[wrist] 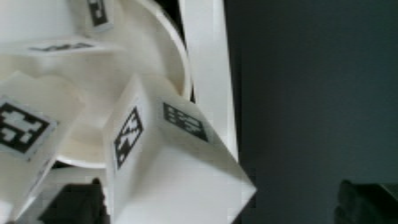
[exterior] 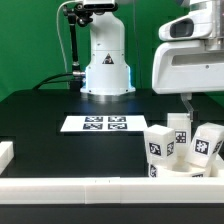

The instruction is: Assemble stool

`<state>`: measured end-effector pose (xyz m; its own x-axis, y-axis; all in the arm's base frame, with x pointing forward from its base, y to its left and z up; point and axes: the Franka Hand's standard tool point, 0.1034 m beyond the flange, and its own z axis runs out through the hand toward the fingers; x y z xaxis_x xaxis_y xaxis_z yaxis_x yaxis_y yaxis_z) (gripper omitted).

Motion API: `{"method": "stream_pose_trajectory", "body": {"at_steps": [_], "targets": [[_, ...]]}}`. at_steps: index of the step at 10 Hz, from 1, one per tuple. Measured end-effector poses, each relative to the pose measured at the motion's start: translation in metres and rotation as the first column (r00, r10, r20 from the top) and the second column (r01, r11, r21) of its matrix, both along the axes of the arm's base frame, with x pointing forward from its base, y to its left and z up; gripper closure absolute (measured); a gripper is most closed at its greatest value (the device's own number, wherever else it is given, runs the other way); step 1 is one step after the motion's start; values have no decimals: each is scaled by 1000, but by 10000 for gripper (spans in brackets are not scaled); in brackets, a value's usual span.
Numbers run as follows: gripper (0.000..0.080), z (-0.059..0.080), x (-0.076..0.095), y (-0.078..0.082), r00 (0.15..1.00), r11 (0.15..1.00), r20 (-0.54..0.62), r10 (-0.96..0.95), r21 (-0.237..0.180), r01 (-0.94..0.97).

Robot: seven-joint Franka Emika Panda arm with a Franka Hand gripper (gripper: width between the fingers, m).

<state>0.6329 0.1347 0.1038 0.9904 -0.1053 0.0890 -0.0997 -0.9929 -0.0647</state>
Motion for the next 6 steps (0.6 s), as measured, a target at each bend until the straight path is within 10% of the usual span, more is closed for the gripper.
{"method": "stream_pose_trajectory", "body": {"at_steps": [6], "targets": [[151, -9, 3, -21, 876, 869, -18, 482, -116, -480]]}}
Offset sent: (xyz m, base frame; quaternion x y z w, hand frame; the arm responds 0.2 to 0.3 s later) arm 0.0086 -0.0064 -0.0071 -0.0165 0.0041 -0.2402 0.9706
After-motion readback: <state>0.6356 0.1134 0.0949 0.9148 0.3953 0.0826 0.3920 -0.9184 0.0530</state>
